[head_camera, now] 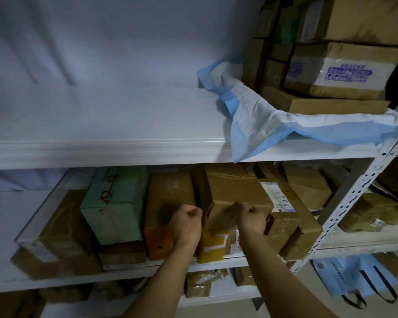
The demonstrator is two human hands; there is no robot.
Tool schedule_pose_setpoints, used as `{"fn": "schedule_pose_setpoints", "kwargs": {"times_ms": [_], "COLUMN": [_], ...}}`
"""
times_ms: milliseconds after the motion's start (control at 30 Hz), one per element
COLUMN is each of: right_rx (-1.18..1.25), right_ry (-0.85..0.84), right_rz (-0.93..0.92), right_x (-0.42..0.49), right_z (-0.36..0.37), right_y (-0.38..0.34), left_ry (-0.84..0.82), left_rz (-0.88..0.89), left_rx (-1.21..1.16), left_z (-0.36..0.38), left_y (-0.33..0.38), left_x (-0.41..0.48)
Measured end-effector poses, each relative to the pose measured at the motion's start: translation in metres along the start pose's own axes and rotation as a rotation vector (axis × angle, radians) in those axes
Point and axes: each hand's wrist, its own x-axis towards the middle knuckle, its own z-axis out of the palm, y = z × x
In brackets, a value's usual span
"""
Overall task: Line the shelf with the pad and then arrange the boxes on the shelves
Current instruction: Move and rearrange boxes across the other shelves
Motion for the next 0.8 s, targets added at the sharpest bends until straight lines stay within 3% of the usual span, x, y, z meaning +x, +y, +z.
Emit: {"fn": "schedule_pose_setpoints", "kwargs": {"times_ms": [133,400,600,800], "right_rx": [0.052,0.086,0.095,0.145], "right_ry": [-0.190,-0.549,-0.803,-0.940], "right_rz": [0.007,-0.079,-0.268,-0.297], "right_x": [-0.059,-0.222,-0.354,-0.424], "right_z": [0.040,0.143,0.214,0.251], "right_y": [-0.005,-0.031,-0.082,-0.134], "left_ry": [0.032,0.316,0.528,0.632], "left_rz": [0.057,0.116,0.238,0.296], "left_rx": [-0.001,-0.031,-0.089,-0.127], "left_z": [-0.064,-0.263,-0.438,-0.558], "left_y": [-0.003,-0.011,-0.010,0.012], "left_x": [-0.004,-0.004,-0.008,-0.006]}}
